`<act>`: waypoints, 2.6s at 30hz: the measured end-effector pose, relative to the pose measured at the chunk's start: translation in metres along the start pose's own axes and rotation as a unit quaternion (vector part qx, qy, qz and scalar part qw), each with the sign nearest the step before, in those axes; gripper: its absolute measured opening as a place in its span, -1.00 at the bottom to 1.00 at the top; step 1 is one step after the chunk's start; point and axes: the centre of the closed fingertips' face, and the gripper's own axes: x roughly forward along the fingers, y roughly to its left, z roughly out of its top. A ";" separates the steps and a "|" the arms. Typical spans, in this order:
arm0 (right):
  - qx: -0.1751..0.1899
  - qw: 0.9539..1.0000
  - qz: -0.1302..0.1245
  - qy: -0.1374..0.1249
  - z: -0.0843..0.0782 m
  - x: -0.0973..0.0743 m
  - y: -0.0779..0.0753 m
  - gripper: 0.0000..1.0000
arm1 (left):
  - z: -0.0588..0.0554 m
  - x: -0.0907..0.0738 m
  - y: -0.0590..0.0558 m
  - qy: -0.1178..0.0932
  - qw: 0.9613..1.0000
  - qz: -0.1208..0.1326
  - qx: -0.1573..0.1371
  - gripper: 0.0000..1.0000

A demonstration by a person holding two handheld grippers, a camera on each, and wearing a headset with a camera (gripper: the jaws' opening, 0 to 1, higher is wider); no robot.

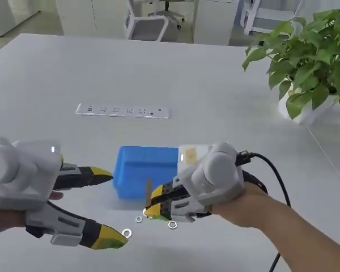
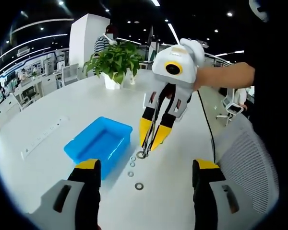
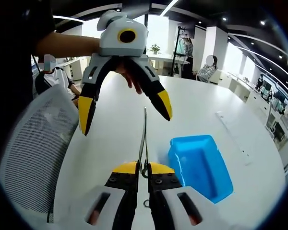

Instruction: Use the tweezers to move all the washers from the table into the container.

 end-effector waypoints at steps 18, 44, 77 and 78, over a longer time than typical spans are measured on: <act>-0.025 0.999 -0.011 -0.018 0.008 -0.008 -0.049 -0.86 | 0.007 -0.006 0.011 -0.027 0.999 0.025 -0.012 0.98; -0.034 0.999 0.007 -0.017 -0.019 0.022 -0.089 -0.84 | 0.009 -0.014 0.027 -0.043 0.998 0.040 -0.026 0.98; -0.007 0.999 0.029 0.020 -0.061 0.044 -0.094 -0.83 | 0.020 0.007 0.050 -0.060 0.997 0.037 -0.025 0.62; -0.005 0.999 0.029 0.022 -0.062 0.044 -0.093 -0.83 | 0.020 0.008 0.050 -0.060 0.997 0.037 -0.024 0.59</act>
